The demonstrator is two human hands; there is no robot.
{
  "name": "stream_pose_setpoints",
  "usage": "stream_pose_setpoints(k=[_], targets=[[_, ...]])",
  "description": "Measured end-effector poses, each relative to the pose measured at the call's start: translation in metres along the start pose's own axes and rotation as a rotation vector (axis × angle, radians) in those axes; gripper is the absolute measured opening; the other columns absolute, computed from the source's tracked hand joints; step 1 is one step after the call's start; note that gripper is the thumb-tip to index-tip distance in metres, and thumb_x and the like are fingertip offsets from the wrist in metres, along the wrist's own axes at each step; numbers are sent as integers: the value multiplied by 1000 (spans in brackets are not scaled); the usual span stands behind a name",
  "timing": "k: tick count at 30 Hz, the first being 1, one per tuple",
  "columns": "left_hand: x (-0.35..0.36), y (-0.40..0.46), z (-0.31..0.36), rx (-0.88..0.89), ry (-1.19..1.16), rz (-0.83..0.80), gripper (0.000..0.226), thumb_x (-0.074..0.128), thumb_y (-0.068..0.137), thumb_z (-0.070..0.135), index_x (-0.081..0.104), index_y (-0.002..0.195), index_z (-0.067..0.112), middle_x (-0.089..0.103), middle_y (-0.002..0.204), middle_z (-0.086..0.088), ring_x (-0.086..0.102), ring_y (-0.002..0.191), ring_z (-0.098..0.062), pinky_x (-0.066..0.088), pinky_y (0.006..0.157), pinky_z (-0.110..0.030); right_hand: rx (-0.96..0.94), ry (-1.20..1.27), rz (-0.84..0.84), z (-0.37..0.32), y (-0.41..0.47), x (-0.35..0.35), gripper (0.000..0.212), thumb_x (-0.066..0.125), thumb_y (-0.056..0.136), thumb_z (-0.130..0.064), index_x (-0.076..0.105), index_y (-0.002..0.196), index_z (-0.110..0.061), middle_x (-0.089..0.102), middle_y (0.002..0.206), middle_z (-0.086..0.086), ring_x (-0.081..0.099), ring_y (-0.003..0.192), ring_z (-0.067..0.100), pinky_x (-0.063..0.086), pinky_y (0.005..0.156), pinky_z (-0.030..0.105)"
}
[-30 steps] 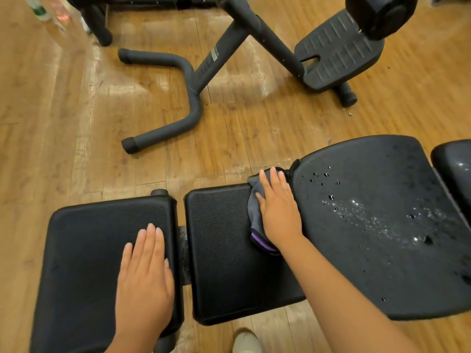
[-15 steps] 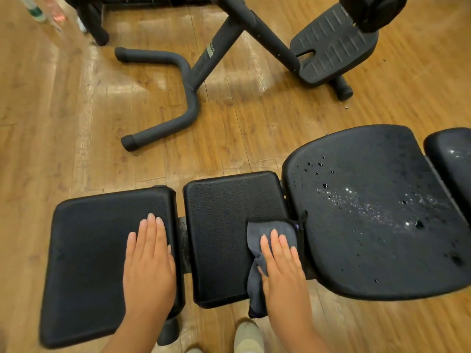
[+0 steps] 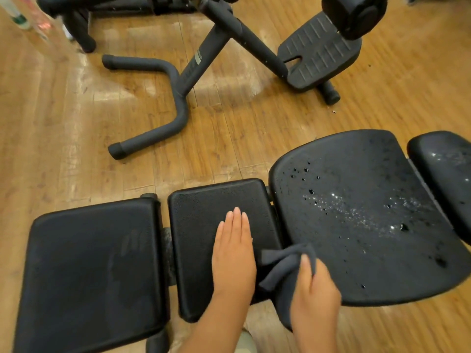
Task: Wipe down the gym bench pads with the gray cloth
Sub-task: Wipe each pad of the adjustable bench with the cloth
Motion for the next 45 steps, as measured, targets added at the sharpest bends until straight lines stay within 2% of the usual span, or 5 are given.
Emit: stream_pose_setpoints(k=[8,19,24,30,45], targets=[[6,-2,-2,67,38,-1,47,57,86,18,51,129,-1,52,135,-17,49,125,-29,32,110,-40,-359,90,47,-78,73,-36,16,55,93,-19,54,76,-18,47,63,-9,39,53,6,32,53,12],[5,-10,1,98,22,-15,51,39,90,17,35,138,0,39,145,-17,38,134,-29,20,110,-38,-659,-256,-326,23,-44,77,56,22,97,-14,4,149,-21,-5,158,0,-4,144,19,8,111,37],[10,-10,2,143,203,-167,60,20,98,12,-26,136,2,-34,142,-13,-28,133,-24,-17,112,-36,-559,-160,-372,1,-8,77,83,37,83,10,1,147,-30,-19,152,-14,-17,140,3,6,117,28],[18,-5,-8,14,-44,-132,52,17,97,24,46,131,-2,46,139,-17,43,130,-28,11,110,-36,-487,-104,-444,-50,59,95,67,34,95,6,2,146,-24,-19,148,-10,-14,139,5,-1,110,15],[18,-4,-5,90,28,-81,55,31,81,19,55,126,0,49,136,-17,39,132,-28,13,109,-37,-476,-408,-362,-34,36,110,53,26,80,-7,53,124,4,52,129,27,14,141,29,23,112,40]])
Point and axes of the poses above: each hand's wrist, its own y-axis towards the middle knuckle, its own x-axis out of the palm, z = x × y, the point moved 9 cm from there along y, towards the middle knuckle
